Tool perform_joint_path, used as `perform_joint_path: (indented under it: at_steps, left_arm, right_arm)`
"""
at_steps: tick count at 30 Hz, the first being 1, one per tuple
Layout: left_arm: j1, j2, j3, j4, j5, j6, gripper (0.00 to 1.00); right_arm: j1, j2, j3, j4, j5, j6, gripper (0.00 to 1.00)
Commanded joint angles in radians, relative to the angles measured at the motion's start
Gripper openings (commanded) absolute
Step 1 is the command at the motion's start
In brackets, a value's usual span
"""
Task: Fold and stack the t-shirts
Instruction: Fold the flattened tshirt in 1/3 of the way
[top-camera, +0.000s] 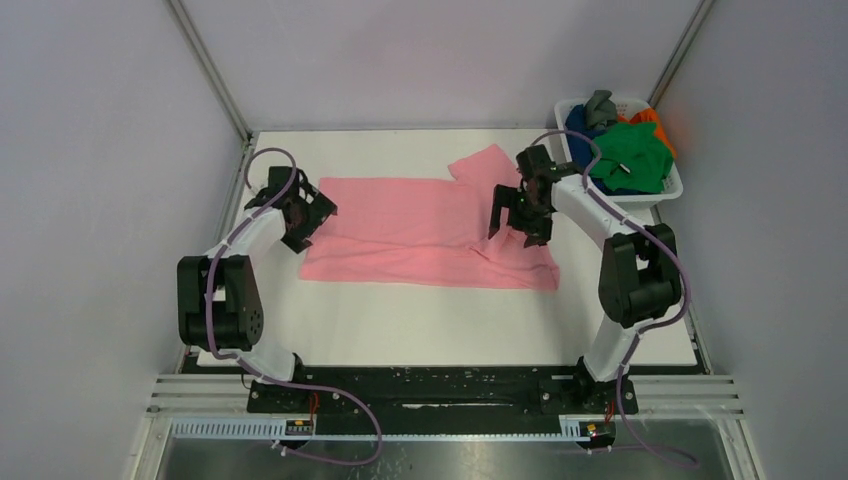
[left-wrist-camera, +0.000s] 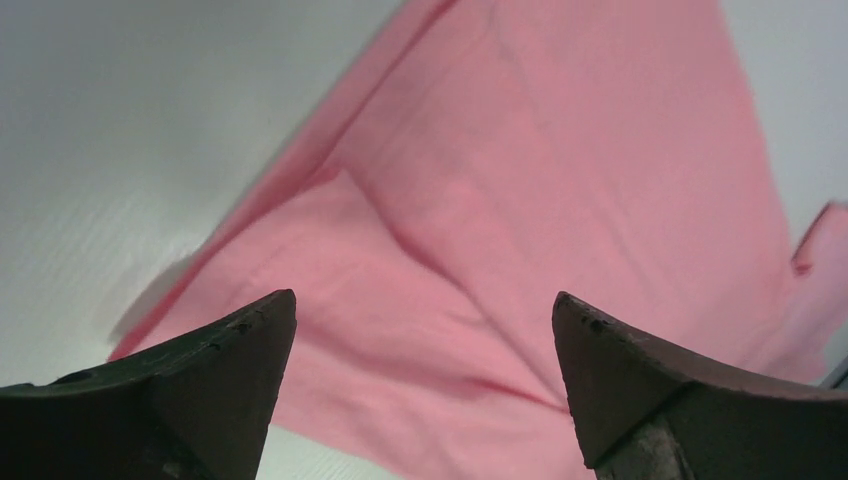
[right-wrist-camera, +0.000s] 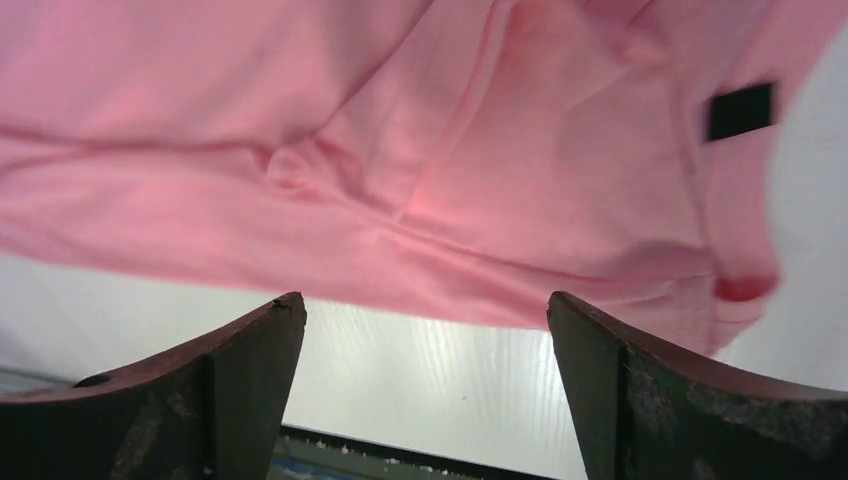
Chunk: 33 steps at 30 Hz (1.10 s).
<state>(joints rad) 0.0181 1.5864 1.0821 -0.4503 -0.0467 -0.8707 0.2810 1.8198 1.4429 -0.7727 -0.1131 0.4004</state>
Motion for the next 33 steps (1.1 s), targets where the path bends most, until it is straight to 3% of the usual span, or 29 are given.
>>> perform_joint_path:
  at_steps: [1,6,20,29,33]
  left_arm:
    - [-0.041,-0.002,-0.075,0.035,0.126,0.033,0.99]
    - [-0.056,-0.027,-0.165,0.125,0.121,0.012,0.99]
    - [-0.055,0.018,-0.162,0.145,0.103,0.03,0.99]
    - [-0.055,0.015,-0.129,0.12,0.101,0.025,0.99]
    - [-0.055,-0.007,-0.101,0.098,0.112,0.032,0.99]
  right_arm:
    - [0.062,-0.039,-0.114,0.158,-0.153,0.029,0.99]
    - [0.102,0.054,-0.075,0.164,-0.137,0.032,1.0]
    - [0.107,0.176,-0.008,0.297,-0.075,0.1,0.99]
    - [0.107,0.356,0.366,0.367,-0.044,0.206,0.99]
    - [0.107,0.296,0.329,0.347,-0.028,0.176,0.99]
